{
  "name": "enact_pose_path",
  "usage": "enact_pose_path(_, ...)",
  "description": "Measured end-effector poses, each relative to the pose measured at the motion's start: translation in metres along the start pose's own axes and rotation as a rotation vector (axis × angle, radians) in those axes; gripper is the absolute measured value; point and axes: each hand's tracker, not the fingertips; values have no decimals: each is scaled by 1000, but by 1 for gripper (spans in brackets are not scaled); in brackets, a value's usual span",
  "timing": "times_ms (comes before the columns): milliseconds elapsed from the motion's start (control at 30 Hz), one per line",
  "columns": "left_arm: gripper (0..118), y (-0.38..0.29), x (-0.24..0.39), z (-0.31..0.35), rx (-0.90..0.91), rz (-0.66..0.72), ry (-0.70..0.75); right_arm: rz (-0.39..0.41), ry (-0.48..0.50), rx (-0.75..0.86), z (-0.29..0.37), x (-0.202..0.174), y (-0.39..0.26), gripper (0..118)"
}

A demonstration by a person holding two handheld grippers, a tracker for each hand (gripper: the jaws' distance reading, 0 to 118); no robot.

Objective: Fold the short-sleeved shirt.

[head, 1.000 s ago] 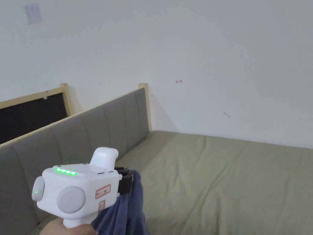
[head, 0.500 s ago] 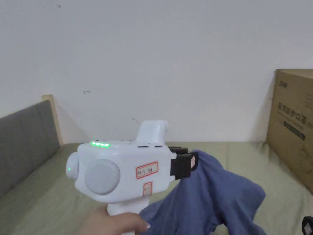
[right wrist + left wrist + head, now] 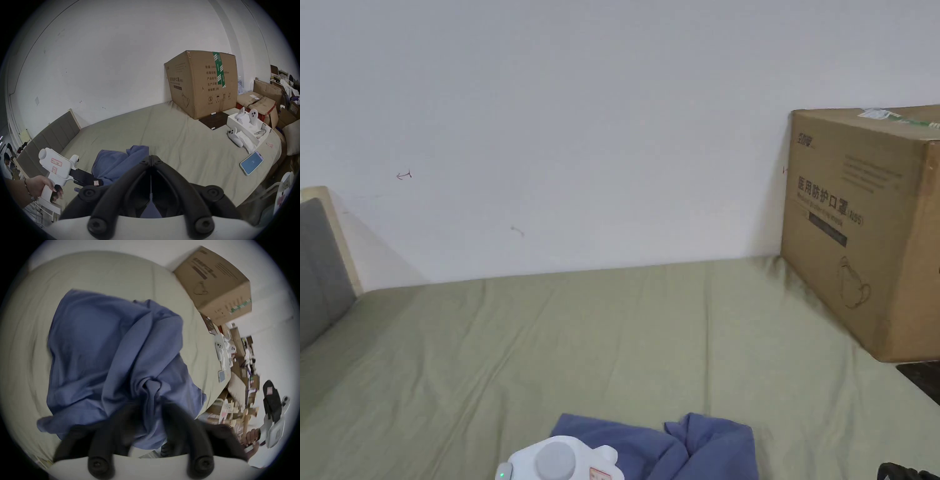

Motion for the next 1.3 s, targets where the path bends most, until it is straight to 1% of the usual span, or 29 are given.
enact_pose_path(33,99,-4,0,8,6,0,-15,2,4,-6,-2,-2,-1,0)
enact_pose_path(67,105,-4,-2,15,28,10,-24,2,10,-10,-2,-4,-1,0)
enact_pose_path(100,102,-3,-2,27,77,5,-25,4,17,-16,-4,-7,-1,0)
enact_pose_path(167,102,-2,1,51,135,-28,-9,8,27,-17,-4,-13,0,0)
enact_pose_path(233,102,-6,6,82,237,-78,0,14,41,-6,-3,-19,3,0)
enact_pose_path(367,102,-44,18,152,614,-190,-11,46,71,52,6,-35,11,0)
enact_pose_path(400,101,-59,20,165,712,-223,4,57,87,80,8,-39,12,0)
enact_pose_path(467,95,-92,24,183,894,-291,49,83,103,139,14,-47,13,0)
enact_pose_path(500,90,-111,24,188,989,-318,72,100,105,176,16,-51,13,0)
enact_pose_path(533,78,-126,24,190,1055,-336,97,115,106,210,19,-55,12,0)
enact_pose_path(567,70,-137,24,190,1091,-347,137,125,108,246,22,-59,10,0)
enact_pose_path(633,58,-156,25,188,1114,-354,213,141,104,311,26,-65,6,0)
enact_pose_path(667,37,-163,26,186,1116,-355,252,147,100,335,28,-69,4,0)
enact_pose_path(700,13,-166,24,183,1117,-357,279,152,96,350,29,-72,2,0)
enact_pose_path(733,2,-171,22,181,1122,-357,291,158,86,363,29,-76,0,0)
enact_pose_path(767,0,-173,20,180,1112,-358,265,163,78,370,30,-79,-2,0)
enact_pose_path(800,0,-171,17,179,1052,-355,201,168,72,374,30,-83,-3,0)
enact_pose_path(867,0,-166,14,175,1001,-323,245,176,70,378,32,-87,-4,0)
enact_pose_path(933,0,-174,14,177,1042,-321,246,184,71,382,35,-90,-4,0)
enact_pose_path(1000,0,-178,15,182,1106,-301,284,186,69,385,38,-93,-4,0)
enact_pose_path(1033,0,-180,16,184,1116,-297,279,185,54,386,39,-94,-4,0)
enact_pose_path(1067,0,-183,17,188,1130,-298,264,178,17,388,41,-95,-4,0)
enact_pose_path(1100,0,-185,18,191,1139,-301,261,166,22,389,43,-95,-4,0)
enact_pose_path(1167,0,-187,23,195,1155,-316,298,142,30,386,45,-92,-2,0)
enact_pose_path(1233,0,-190,27,197,1176,-346,312,137,25,386,46,-90,-1,0)
enact_pose_path(1267,0,-190,28,198,1187,-353,318,131,34,387,47,-86,0,0)
enact_pose_path(1300,0,-188,30,199,1191,-361,319,119,67,389,47,-83,0,0)
